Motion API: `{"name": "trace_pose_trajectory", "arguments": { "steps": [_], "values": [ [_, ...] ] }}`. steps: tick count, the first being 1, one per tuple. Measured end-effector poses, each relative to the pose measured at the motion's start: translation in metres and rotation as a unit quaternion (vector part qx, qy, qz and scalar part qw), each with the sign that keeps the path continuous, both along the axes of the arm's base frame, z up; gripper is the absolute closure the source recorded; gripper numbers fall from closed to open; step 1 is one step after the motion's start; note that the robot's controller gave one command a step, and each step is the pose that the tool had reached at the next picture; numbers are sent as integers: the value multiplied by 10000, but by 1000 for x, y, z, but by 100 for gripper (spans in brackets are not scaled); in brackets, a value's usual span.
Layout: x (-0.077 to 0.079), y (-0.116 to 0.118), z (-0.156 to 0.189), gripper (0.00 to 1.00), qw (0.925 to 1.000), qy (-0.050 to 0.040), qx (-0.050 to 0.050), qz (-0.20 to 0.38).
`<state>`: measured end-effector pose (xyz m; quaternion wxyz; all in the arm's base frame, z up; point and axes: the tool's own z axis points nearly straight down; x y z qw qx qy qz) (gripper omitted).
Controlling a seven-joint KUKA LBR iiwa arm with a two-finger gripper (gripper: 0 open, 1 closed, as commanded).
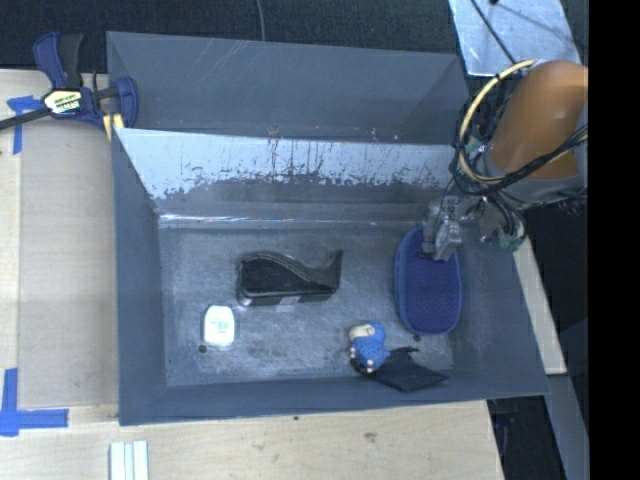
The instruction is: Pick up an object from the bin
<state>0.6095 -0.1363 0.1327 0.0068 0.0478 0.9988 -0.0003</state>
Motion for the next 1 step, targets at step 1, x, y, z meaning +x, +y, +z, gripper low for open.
{"name": "trace_pose_trajectory", "arguments": {
  "steps": [1],
  "values": [
    [8, 25, -45, 100, 9997, -19, 9, -262]
  ]
}}
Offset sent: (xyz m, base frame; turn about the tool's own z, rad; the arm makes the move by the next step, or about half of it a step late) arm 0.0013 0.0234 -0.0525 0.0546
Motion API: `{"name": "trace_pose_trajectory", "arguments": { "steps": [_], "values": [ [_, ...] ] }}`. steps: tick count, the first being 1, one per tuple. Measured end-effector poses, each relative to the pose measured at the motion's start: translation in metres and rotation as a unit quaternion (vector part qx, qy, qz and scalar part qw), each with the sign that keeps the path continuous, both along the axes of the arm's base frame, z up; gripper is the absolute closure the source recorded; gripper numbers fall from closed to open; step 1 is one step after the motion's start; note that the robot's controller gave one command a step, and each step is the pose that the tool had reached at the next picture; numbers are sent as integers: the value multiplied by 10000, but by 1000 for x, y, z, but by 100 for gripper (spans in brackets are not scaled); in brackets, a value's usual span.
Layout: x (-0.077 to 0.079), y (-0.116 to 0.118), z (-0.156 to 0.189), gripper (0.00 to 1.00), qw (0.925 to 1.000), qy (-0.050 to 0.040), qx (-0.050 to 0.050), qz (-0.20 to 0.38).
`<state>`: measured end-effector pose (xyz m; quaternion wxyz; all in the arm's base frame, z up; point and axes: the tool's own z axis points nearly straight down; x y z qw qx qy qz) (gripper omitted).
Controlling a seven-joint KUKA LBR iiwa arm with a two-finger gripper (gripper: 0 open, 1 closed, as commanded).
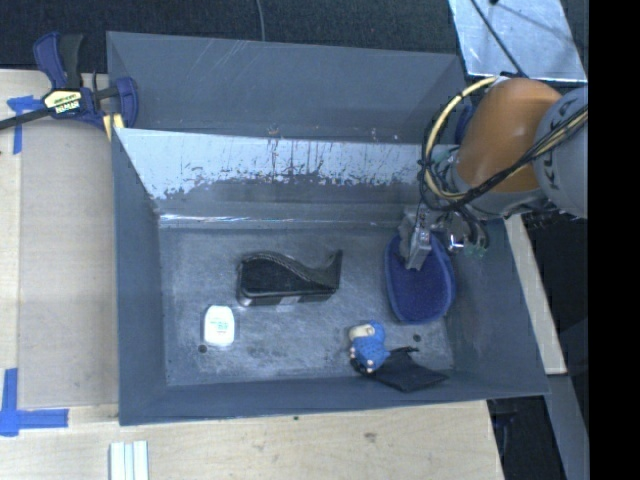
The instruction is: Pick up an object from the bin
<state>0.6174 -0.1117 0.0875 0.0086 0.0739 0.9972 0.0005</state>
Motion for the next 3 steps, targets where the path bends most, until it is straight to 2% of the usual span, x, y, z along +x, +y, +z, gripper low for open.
{"name": "trace_pose_trajectory", "arguments": {
  "steps": [1, 2, 3],
  "values": [
    [-3, -1, -4, 0, 10000, 30, -3, -5],
    [-4, 0, -5, 100, 10000, 42, 5, -3],
    [-4, -1, -6, 0, 10000, 53, -1, -4]
  ]
}}
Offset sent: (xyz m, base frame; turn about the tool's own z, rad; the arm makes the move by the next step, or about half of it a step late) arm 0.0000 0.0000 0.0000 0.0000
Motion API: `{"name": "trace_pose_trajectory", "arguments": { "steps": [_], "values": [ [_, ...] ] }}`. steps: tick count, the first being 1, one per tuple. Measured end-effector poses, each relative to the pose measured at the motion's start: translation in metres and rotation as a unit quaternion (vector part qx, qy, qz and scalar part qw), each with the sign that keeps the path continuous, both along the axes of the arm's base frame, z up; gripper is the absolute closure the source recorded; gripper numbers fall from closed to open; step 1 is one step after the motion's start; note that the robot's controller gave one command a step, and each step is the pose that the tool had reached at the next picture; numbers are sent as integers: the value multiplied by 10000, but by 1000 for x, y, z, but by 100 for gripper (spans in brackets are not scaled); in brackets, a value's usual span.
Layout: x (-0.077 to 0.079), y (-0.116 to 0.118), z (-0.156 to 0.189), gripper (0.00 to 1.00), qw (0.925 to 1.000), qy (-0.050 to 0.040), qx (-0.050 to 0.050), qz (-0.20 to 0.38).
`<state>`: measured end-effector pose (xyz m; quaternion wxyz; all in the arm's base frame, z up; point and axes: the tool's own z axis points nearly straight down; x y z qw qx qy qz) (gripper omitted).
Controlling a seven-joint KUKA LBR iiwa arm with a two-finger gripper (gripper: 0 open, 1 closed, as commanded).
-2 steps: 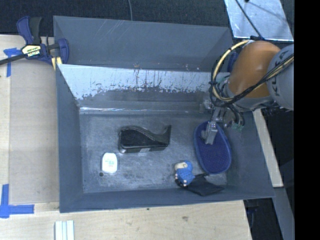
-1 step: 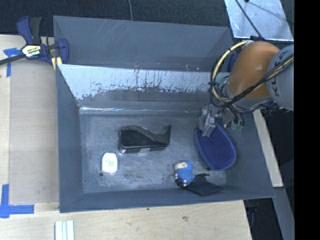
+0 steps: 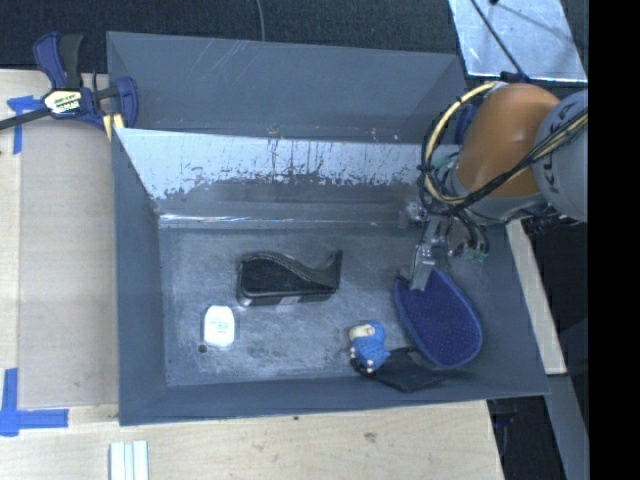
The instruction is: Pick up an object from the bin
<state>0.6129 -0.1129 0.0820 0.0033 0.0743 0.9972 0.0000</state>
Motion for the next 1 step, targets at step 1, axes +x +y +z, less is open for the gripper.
{"name": "trace_pose_trajectory", "arguments": {
  "steps": [1],
  "values": [
    [-76, -8, 8, 0, 10000, 35, 5, 1]
  ]
}}
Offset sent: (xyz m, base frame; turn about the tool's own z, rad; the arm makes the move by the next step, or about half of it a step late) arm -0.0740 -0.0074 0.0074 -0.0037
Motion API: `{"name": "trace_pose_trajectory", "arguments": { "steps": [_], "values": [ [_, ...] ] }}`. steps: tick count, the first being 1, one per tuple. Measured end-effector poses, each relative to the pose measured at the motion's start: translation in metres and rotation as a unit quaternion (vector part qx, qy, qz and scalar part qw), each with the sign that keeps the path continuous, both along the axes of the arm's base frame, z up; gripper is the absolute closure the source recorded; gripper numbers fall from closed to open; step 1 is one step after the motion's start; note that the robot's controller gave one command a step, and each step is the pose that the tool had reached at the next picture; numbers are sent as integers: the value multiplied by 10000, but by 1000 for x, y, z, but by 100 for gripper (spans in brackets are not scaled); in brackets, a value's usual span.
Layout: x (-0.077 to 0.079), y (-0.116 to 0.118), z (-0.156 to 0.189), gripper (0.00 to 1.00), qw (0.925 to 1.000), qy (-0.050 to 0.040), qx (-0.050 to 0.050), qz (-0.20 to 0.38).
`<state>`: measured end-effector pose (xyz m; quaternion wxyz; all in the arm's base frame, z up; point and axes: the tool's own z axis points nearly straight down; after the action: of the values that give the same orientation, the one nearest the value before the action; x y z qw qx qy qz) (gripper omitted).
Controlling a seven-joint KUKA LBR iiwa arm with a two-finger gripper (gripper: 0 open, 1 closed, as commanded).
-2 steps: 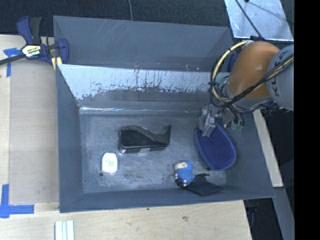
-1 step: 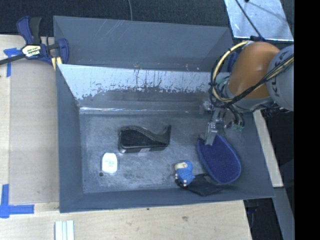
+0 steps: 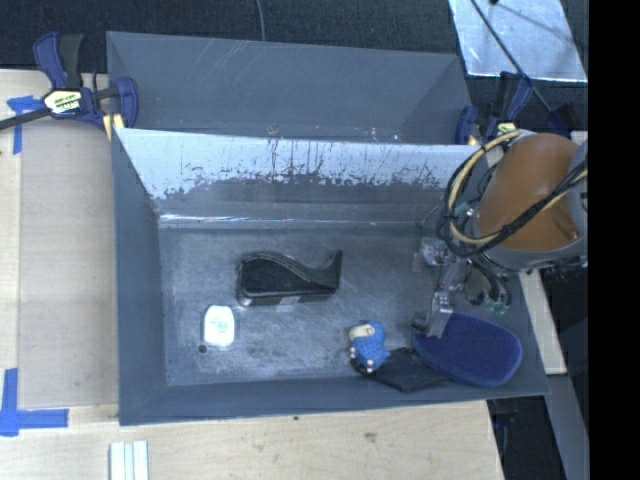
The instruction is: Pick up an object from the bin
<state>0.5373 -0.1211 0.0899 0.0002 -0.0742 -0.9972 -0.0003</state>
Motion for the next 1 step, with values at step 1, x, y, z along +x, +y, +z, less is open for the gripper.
{"name": "trace_pose_trajectory", "arguments": {
  "steps": [1],
  "values": [
    [-49, 100, -20, 0, 9972, -3, 12, 746]
  ]
}}
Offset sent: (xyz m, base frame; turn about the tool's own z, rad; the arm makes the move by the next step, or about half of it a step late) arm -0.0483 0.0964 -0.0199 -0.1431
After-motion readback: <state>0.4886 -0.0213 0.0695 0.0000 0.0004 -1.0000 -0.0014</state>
